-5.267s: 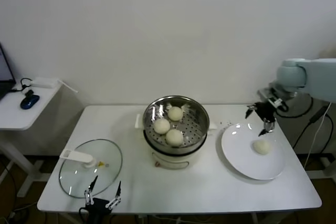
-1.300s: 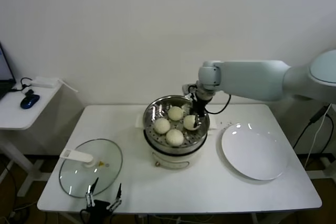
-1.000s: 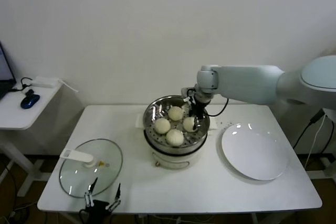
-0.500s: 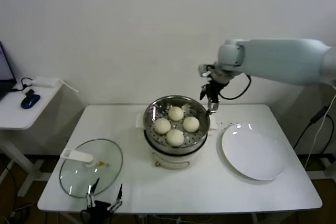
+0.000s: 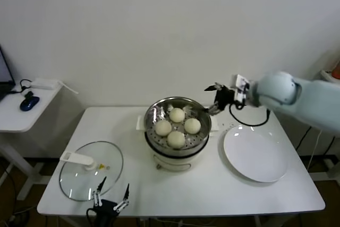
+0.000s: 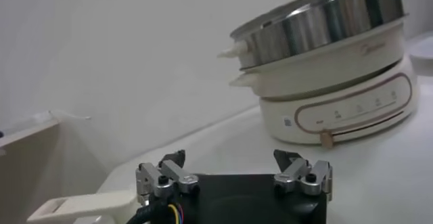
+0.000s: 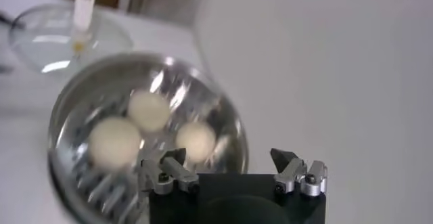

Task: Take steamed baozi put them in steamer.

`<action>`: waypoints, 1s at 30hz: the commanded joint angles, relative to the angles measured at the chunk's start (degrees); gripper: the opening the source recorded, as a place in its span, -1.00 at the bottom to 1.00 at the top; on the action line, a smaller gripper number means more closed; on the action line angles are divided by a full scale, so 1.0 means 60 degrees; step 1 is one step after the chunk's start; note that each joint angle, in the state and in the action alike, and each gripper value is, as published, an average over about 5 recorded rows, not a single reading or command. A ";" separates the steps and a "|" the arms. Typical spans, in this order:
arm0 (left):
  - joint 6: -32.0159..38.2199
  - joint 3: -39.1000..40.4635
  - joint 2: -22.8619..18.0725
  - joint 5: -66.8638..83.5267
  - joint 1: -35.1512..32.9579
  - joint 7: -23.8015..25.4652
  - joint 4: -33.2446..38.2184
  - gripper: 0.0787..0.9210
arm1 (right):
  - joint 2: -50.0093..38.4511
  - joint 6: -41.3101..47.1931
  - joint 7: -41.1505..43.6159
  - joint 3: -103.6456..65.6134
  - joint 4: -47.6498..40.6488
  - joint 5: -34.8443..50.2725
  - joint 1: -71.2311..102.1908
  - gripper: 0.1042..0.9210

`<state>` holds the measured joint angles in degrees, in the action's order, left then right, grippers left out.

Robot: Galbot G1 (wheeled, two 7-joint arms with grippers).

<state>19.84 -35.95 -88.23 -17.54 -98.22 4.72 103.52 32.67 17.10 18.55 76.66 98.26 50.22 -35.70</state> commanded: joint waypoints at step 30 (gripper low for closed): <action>-0.0032 0.0148 -0.0192 -0.0305 -0.0196 -0.0092 0.0112 0.77 | 0.7191 -1.0078 -0.3572 -1.7003 0.0850 -0.6783 2.4860 0.76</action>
<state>19.48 -35.09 -89.51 -19.61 -98.93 4.47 104.01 66.10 -27.38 -0.88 -17.11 108.12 14.67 81.13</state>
